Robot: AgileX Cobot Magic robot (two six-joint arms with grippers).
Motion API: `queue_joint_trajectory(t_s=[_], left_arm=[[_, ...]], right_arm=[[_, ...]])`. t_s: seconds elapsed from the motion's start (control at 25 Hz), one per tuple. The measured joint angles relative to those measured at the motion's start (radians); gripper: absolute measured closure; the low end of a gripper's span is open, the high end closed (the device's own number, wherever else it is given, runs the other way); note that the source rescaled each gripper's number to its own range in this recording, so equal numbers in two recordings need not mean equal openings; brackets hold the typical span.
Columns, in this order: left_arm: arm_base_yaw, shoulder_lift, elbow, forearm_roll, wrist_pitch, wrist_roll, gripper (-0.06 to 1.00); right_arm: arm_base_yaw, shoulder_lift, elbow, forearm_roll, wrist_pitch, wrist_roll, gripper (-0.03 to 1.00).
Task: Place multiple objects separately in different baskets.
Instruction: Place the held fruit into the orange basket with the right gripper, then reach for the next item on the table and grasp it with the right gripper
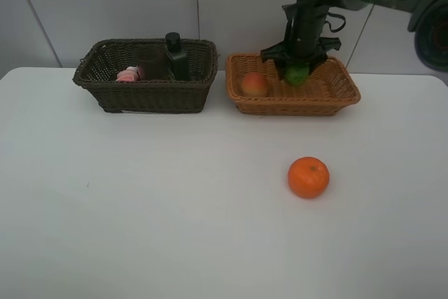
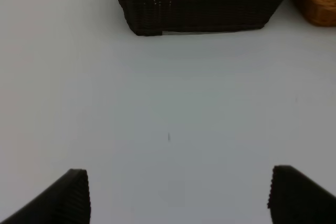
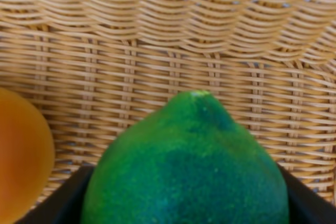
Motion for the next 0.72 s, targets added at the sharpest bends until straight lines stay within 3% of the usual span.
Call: queue_joint_trajectory(t_s=[0.12, 0.16, 0.28, 0.36, 0.52, 0.72], left_arm=[[0.000, 0.000, 0.000, 0.000, 0.000, 0.000, 0.05], [0.000, 0.000, 0.000, 0.000, 0.000, 0.000, 0.05], [0.000, 0.000, 0.000, 0.000, 0.000, 0.000, 0.05], [0.000, 0.000, 0.000, 0.000, 0.000, 0.000, 0.05], [0.000, 0.000, 0.000, 0.000, 0.000, 0.000, 0.05], [0.000, 0.000, 0.000, 0.000, 0.000, 0.000, 0.05]], right_arm=[[-0.001, 0.007, 0.000, 0.012, -0.001, 0.000, 0.97], [-0.001, 0.008, 0.000, 0.021, -0.001, 0.000, 0.90], [-0.001, 0.008, 0.000, 0.030, -0.002, -0.001, 0.30], [-0.001, 0.008, -0.001, 0.030, 0.005, -0.017, 0.08], [-0.001, 0.008, -0.001, 0.034, 0.016, -0.030, -0.02], [-0.001, -0.014, -0.001, 0.048, 0.030, -0.045, -0.03]])
